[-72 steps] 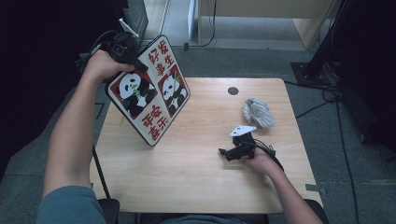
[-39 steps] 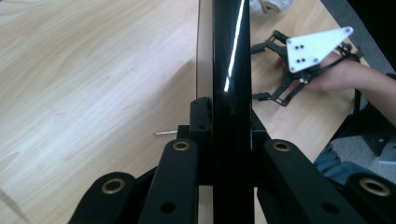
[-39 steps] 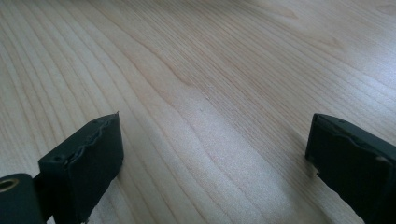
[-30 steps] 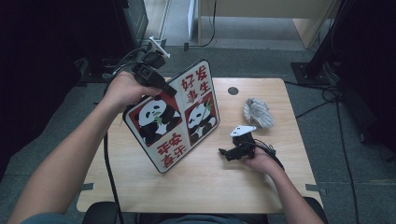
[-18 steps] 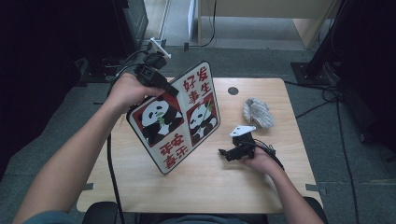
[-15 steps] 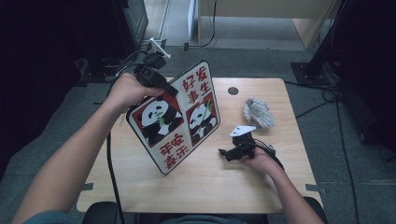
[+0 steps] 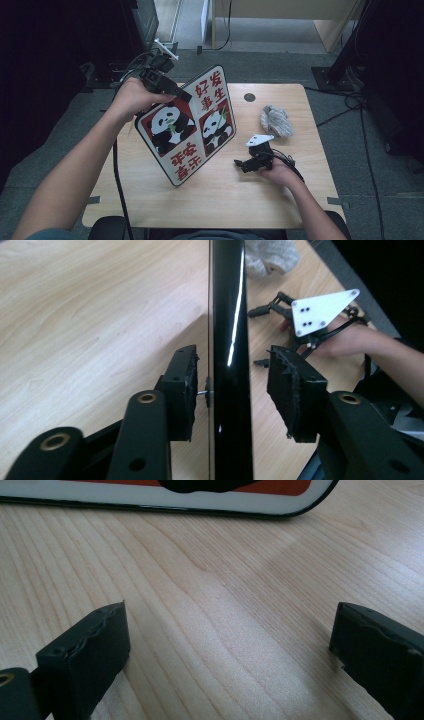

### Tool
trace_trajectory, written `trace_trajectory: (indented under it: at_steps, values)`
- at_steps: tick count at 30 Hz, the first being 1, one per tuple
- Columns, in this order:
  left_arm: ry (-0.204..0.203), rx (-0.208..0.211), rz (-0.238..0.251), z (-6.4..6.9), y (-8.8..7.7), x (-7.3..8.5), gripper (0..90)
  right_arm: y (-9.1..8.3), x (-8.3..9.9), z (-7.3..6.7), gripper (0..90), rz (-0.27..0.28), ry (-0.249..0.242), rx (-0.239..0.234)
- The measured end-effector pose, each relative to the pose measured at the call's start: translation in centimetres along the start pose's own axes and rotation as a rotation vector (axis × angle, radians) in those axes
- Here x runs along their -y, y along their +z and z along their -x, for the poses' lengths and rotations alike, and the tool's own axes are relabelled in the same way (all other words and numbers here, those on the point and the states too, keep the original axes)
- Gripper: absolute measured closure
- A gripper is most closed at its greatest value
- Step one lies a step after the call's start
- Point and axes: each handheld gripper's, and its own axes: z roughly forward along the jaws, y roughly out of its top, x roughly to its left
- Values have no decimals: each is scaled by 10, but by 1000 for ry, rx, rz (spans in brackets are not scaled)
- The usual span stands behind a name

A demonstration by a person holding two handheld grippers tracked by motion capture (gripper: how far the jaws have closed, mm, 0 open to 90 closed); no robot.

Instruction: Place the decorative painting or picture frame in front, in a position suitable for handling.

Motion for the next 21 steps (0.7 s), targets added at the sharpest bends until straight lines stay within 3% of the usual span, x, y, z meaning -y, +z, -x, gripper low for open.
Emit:
trace_trajectory:
  at_steps: [8,21]
  values:
    - [49,-16,59,2,-19,16,474,0,0,0,28,1,1,-1]
    - [60,-32,129,-1,-34,48,429,0,0,1,26,2,0,-6]
